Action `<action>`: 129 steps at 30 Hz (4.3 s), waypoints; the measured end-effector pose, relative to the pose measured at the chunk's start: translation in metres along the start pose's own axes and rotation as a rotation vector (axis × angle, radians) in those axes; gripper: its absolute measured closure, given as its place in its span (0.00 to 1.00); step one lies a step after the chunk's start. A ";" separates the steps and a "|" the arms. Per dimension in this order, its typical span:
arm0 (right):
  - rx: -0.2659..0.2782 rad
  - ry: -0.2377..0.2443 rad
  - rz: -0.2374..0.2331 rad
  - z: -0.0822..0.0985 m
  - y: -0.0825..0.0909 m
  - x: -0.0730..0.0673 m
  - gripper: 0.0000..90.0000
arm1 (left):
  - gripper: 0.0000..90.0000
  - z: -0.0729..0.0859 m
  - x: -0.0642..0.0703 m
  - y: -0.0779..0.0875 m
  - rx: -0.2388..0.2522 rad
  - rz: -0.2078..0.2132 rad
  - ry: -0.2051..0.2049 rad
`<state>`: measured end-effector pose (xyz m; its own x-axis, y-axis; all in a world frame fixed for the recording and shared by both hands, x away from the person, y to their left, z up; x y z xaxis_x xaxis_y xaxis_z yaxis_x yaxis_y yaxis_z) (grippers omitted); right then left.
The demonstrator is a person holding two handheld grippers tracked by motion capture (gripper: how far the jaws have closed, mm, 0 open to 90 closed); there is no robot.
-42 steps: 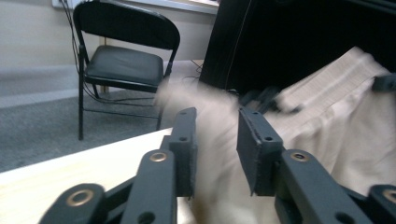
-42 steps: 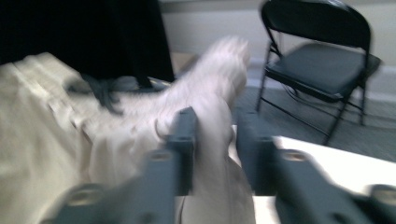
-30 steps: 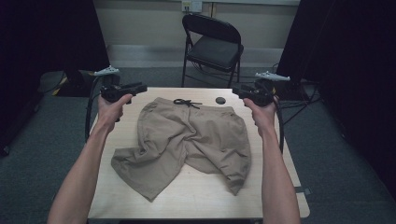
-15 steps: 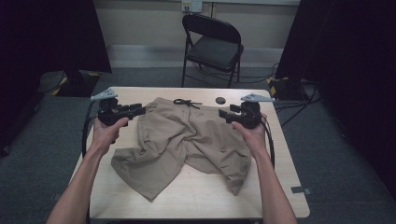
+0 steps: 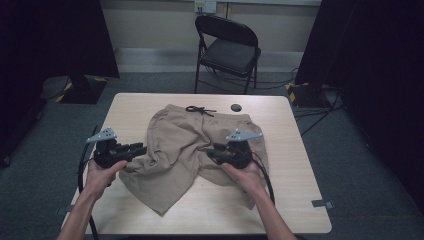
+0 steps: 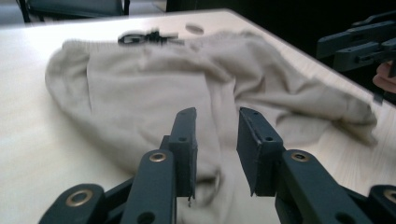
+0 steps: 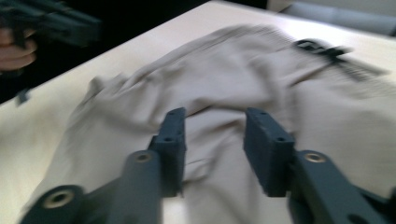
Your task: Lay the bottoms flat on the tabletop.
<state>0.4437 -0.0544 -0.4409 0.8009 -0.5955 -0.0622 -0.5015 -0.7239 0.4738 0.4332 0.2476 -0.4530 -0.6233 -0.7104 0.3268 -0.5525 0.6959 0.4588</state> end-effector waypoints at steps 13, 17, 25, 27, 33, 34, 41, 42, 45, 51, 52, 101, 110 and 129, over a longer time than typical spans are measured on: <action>-0.095 0.029 -0.288 0.039 -0.074 -0.107 0.66 | 0.54 0.050 -0.049 -0.001 -0.085 -0.081 0.131; -0.135 0.054 -0.344 0.050 -0.092 -0.134 0.55 | 0.52 0.056 -0.059 -0.003 -0.079 -0.122 0.134; -0.181 0.122 -0.376 0.062 -0.104 -0.157 0.46 | 0.48 0.065 -0.074 -0.007 -0.074 -0.184 0.138; -0.182 0.135 -0.375 0.063 -0.104 -0.159 0.45 | 0.49 0.068 -0.076 -0.010 -0.096 -0.199 0.125; -0.203 0.183 -0.358 0.071 -0.105 -0.161 0.47 | 0.74 0.074 -0.078 -0.007 -0.107 -0.199 0.108; -0.201 0.178 -0.359 0.072 -0.104 -0.161 0.49 | 0.83 0.075 -0.077 -0.006 -0.125 -0.184 0.100; -0.208 0.207 -0.377 0.075 -0.099 -0.161 0.79 | 0.94 0.080 -0.077 0.013 -0.128 -0.132 0.145; -0.210 0.200 -0.377 0.075 -0.099 -0.160 0.84 | 0.92 0.079 -0.077 0.015 -0.114 -0.127 0.149; -0.218 0.190 -0.390 0.076 -0.098 -0.160 0.93 | 0.83 0.071 -0.077 0.017 -0.065 -0.137 0.155; -0.232 0.163 -0.433 0.082 -0.086 -0.156 0.97 | 0.53 0.057 -0.060 0.006 -0.037 -0.071 0.157; -0.234 0.166 -0.434 0.083 -0.083 -0.155 0.97 | 0.51 0.055 -0.056 0.004 -0.043 -0.062 0.156; -0.238 0.179 -0.379 0.075 -0.084 -0.150 0.66 | 0.75 0.046 -0.051 -0.036 -0.097 -0.102 0.128; -0.260 0.203 -0.449 0.084 -0.078 -0.170 0.66 | 0.60 0.060 -0.073 -0.031 -0.131 -0.216 0.157; -0.250 0.178 -0.554 0.095 -0.067 -0.209 0.67 | 0.56 0.064 -0.079 -0.019 -0.141 -0.265 0.115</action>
<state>0.2792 0.0853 -0.5426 0.9728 -0.0732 -0.2198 0.0773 -0.7917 0.6059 0.4571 0.2974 -0.5406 -0.3972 -0.8777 0.2679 -0.6002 0.4693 0.6476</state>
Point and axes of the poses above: each handheld gripper's, and its own axes: y roughly backward along the jaws, z roughly out of its underside, x roughly to its right, the point moved 7 cm from there along -y, roughly forward along the jaws, and after that the axes turned 6 degrees about y, right-handed, at the moved point
